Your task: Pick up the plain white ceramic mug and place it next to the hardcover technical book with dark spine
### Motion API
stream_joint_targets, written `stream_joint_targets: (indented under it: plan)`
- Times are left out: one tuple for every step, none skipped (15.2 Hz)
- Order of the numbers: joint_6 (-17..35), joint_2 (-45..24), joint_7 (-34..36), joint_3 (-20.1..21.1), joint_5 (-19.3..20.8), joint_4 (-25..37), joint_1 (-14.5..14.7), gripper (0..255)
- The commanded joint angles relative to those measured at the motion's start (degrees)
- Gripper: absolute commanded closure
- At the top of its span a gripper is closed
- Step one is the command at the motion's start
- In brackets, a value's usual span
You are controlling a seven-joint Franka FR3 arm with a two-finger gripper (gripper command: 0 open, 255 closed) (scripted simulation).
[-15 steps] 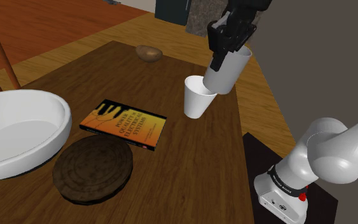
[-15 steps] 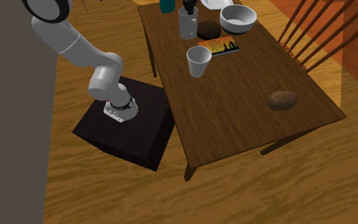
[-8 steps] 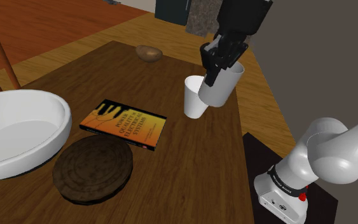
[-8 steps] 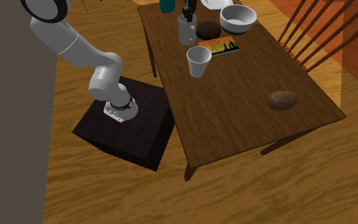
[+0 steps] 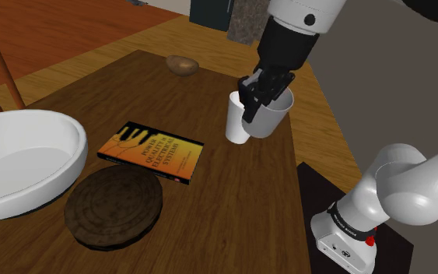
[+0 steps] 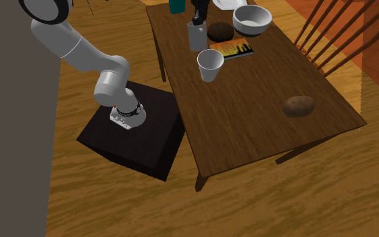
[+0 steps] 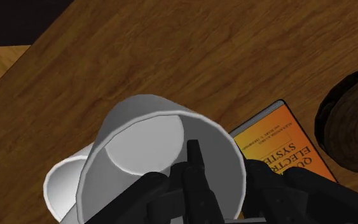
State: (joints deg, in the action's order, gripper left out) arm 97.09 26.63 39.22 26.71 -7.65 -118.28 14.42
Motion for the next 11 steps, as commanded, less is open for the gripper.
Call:
stream_joint_targets:
  plan:
    - [1.4, -0.1, 0.0, 0.0, 0.0, -2.2, -0.1, 255]
    - [2.2, 0.0, 0.0, 0.1, -0.1, -3.0, -0.1, 255]
    - [2.9, 0.1, -0.1, 0.2, -0.2, -3.8, 0.0, 255]
    - [3.7, 0.2, -0.1, 0.3, -0.3, -4.6, 0.0, 255]
    - [4.4, 0.2, -0.1, 0.5, -0.4, -5.4, 0.0, 255]
    - [5.2, 0.3, -0.1, 0.7, -0.5, -6.2, -0.1, 255]
    - [6.0, 0.3, -0.1, 0.8, -0.6, -7.0, -0.1, 255]
    - [6.7, 0.3, -0.1, 1.0, -0.7, -7.7, -0.1, 255]
    - [7.5, 0.3, -0.1, 1.1, -0.8, -8.5, -0.1, 255]
    - [8.2, 0.3, -0.1, 1.3, -0.9, -9.2, -0.1, 255]
    - [9.0, 0.3, -0.1, 1.4, -1.0, -10.0, -0.1, 255]
